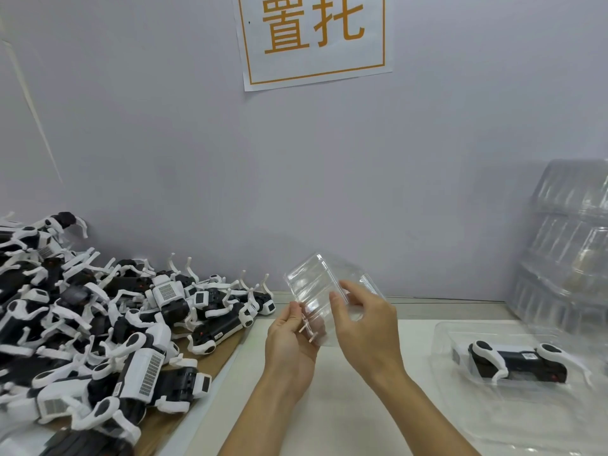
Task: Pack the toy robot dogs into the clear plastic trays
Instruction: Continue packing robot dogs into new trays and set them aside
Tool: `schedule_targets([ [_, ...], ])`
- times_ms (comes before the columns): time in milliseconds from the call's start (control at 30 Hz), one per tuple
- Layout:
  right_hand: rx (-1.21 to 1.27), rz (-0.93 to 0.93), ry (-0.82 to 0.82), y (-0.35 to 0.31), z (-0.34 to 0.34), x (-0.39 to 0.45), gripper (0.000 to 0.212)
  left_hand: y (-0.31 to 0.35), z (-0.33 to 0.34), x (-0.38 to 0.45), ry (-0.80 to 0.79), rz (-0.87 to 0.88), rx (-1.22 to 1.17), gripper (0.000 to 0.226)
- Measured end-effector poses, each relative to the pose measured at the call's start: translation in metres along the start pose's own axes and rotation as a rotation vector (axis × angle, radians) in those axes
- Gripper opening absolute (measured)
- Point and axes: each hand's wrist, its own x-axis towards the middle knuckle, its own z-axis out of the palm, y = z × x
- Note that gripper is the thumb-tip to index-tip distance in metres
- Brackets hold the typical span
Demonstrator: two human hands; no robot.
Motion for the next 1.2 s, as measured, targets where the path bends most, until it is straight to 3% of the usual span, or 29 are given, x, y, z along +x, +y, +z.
schedule_targets([
  [200, 0.123, -0.016, 0.033, 0.001, 0.003, -0.004, 0.015, -0.004, -0.001, 0.000, -0.032, -0.074, -0.056, 0.033],
  [333, 0.176, 0.016, 0.029, 0.003, 0.003, -0.002, 0.018, -0.005, -0.002, 0.002, -0.054, -0.066, -0.068, 0.027],
  [500, 0.229, 0.033, 0.021, 0.004, 0.003, -0.001, 0.021, -0.005, -0.001, 0.001, -0.082, -0.040, -0.048, 0.047],
  [567, 0.251, 0.023, 0.021, 0.002, 0.002, -0.002, 0.019, -0.005, -0.002, 0.003, -0.095, -0.044, -0.045, 0.045],
  [667, 0.285, -0.002, 0.026, 0.000, 0.000, -0.002, 0.034, -0.007, -0.003, 0.005, -0.121, -0.066, -0.068, 0.033],
  [800, 0.345, 0.023, 0.021, 0.001, 0.000, -0.001, 0.030, -0.008, -0.003, 0.005, -0.137, -0.075, -0.074, 0.020],
  [1000, 0.340, 0.010, 0.030, 0.002, -0.003, 0.000, 0.027, -0.005, -0.001, 0.000, -0.107, 0.081, 0.240, 0.021],
  [1133, 0.329, 0.030, 0.027, 0.007, -0.007, 0.004, 0.017, -0.001, 0.001, -0.005, -0.151, 0.104, 0.236, 0.010],
  [1200, 0.323, 0.033, 0.019, 0.010, -0.010, 0.006, 0.017, 0.000, 0.000, -0.007, -0.184, 0.090, 0.219, 0.022],
])
